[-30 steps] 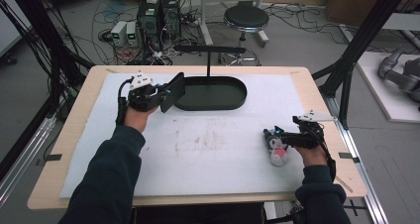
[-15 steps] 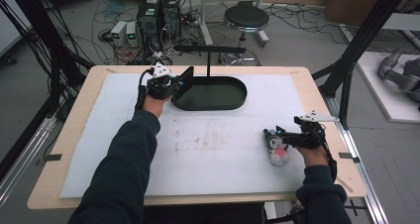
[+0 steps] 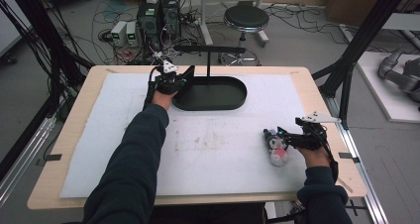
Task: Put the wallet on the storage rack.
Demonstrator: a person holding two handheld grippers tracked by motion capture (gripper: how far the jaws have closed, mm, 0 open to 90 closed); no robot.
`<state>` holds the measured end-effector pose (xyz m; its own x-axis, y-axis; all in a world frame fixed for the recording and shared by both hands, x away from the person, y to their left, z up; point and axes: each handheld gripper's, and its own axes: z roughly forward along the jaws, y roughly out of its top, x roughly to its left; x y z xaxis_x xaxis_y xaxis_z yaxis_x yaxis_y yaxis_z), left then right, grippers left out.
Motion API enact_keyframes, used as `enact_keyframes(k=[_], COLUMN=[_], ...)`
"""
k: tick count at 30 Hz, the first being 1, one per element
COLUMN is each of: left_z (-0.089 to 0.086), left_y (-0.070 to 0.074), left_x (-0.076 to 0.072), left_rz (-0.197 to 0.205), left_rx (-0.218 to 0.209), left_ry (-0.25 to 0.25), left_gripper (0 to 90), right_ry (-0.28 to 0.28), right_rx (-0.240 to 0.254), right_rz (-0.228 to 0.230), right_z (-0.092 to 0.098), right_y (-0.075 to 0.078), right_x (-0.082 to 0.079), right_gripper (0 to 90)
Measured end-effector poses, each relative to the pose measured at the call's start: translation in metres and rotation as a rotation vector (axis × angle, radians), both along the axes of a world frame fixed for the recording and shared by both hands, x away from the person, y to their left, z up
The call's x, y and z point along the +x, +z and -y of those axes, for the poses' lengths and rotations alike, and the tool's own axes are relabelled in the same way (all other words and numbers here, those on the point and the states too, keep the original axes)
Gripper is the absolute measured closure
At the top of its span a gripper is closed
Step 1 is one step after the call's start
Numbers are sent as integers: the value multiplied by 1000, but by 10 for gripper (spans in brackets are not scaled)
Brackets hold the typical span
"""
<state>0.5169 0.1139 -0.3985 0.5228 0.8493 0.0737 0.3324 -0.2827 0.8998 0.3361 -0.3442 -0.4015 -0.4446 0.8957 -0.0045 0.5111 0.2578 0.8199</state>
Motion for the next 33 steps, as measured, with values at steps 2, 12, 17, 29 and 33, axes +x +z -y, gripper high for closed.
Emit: enact_keyframes(k=[2,12,17,29,33], left_z=[2,1,5,19,21], left_y=[-1,2,5,-13,-14], left_x=[0,-15,-22,-20,-21], left_rz=[-6,-102,-114,-191,-202], left_rx=[-16,-126,-108,-40,-77], left_ry=[4,-19,-45,-50,-57], left_gripper=[762,503,521,501,488], right_ry=[-1,2,7,5,1], right_rx=[2,0,0,4,5], right_rz=[3,7,16,16,9], right_z=[1,0,-2,0,0], right_y=[0,3,5,5,5], right_x=[-1,-3,-4,-5,-4], right_gripper=[176,176,176,176,176])
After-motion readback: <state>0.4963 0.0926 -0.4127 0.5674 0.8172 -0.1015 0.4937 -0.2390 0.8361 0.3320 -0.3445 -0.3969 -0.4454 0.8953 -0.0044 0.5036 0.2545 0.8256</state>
